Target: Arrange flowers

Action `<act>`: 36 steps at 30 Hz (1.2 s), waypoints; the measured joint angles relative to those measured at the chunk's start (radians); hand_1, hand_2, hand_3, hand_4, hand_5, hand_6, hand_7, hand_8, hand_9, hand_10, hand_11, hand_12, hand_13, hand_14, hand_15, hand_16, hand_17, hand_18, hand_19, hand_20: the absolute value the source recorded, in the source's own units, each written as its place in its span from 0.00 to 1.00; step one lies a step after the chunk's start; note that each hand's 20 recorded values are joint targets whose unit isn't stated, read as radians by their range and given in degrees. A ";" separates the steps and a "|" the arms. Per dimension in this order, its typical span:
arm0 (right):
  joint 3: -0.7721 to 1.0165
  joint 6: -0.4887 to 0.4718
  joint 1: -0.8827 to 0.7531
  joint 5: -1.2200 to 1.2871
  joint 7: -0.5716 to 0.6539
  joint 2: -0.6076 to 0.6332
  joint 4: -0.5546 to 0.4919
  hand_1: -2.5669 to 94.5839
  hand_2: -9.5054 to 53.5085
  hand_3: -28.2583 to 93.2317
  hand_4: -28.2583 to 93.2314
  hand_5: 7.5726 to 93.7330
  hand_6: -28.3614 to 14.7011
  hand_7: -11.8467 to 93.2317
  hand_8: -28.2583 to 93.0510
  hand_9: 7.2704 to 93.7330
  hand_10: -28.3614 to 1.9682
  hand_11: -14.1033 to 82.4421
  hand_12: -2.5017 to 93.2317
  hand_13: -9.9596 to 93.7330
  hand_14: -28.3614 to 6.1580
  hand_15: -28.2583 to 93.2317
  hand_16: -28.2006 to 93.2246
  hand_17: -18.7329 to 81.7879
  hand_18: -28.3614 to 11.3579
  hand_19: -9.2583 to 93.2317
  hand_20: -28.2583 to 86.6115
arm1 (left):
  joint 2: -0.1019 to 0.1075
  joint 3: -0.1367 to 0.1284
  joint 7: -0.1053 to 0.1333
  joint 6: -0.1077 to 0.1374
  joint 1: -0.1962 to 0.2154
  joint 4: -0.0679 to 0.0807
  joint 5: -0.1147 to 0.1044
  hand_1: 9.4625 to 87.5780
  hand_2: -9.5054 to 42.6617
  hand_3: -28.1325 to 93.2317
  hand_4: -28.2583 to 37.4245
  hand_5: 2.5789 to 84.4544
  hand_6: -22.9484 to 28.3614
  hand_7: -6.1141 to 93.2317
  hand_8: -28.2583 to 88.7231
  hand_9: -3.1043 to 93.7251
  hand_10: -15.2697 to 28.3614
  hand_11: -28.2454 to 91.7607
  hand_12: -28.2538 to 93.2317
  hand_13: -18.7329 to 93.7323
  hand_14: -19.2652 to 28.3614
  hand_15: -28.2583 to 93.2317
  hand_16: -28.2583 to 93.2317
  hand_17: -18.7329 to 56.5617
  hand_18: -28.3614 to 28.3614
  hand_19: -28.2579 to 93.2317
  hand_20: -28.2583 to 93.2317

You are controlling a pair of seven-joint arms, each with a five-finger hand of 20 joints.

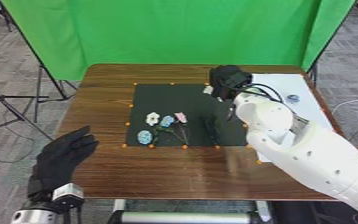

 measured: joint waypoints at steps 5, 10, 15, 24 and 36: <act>-0.003 -0.003 -0.010 -0.003 0.005 -0.073 0.024 0.60 0.00 0.86 0.00 0.83 0.67 0.36 0.25 0.94 0.71 0.36 0.40 0.85 0.75 0.86 0.41 0.68 0.29 1.00 0.49 | -0.009 -0.006 -0.017 -0.002 -0.008 0.000 0.006 0.22 0.28 0.91 0.12 0.51 0.70 0.27 0.15 0.43 0.86 0.58 0.33 0.39 0.99 0.77 0.11 0.12 0.89 0.73 0.28; -0.003 -0.003 -0.026 -0.043 0.015 -0.080 0.043 0.59 0.01 0.86 0.00 0.81 0.67 0.37 0.24 0.93 0.72 0.35 0.41 0.85 0.75 0.86 0.41 0.68 0.29 1.00 0.48 | -0.020 -0.009 -0.037 -0.011 -0.018 0.001 0.016 0.22 0.28 0.91 0.12 0.51 0.71 0.27 0.15 0.43 0.86 0.57 0.33 0.39 0.99 0.77 0.11 0.12 0.89 0.73 0.28; 0.000 -0.005 -0.038 -0.039 0.043 -0.079 0.071 0.58 0.01 0.86 0.00 0.77 0.67 0.38 0.22 0.90 0.71 0.30 0.42 0.82 0.72 0.85 0.40 0.65 0.29 1.00 0.43 | -0.026 -0.008 -0.048 -0.018 -0.027 0.002 0.020 0.22 0.28 0.91 0.12 0.51 0.71 0.27 0.15 0.43 0.86 0.57 0.33 0.39 0.99 0.77 0.11 0.12 0.89 0.73 0.28; 0.022 -0.027 -0.064 -0.016 0.071 -0.094 0.116 0.53 0.00 0.86 0.00 0.72 0.64 0.37 0.21 0.83 0.66 0.32 0.37 0.79 0.69 0.85 0.39 0.62 0.29 1.00 0.41 | -0.030 0.007 -0.070 -0.037 -0.065 0.010 0.032 0.22 0.28 0.91 0.12 0.51 0.71 0.27 0.15 0.43 0.86 0.57 0.33 0.39 0.99 0.77 0.12 0.12 0.89 0.73 0.28; 0.034 -0.097 -0.078 -0.007 0.076 -0.122 0.109 0.47 0.00 0.91 0.00 0.67 0.62 0.33 0.18 0.71 0.51 0.43 0.25 0.74 0.63 0.86 0.39 0.59 0.27 1.00 0.39 | -0.031 0.006 -0.070 -0.039 -0.066 0.010 0.033 0.22 0.28 0.91 0.12 0.51 0.71 0.27 0.15 0.43 0.87 0.57 0.33 0.39 0.99 0.77 0.12 0.12 0.89 0.73 0.28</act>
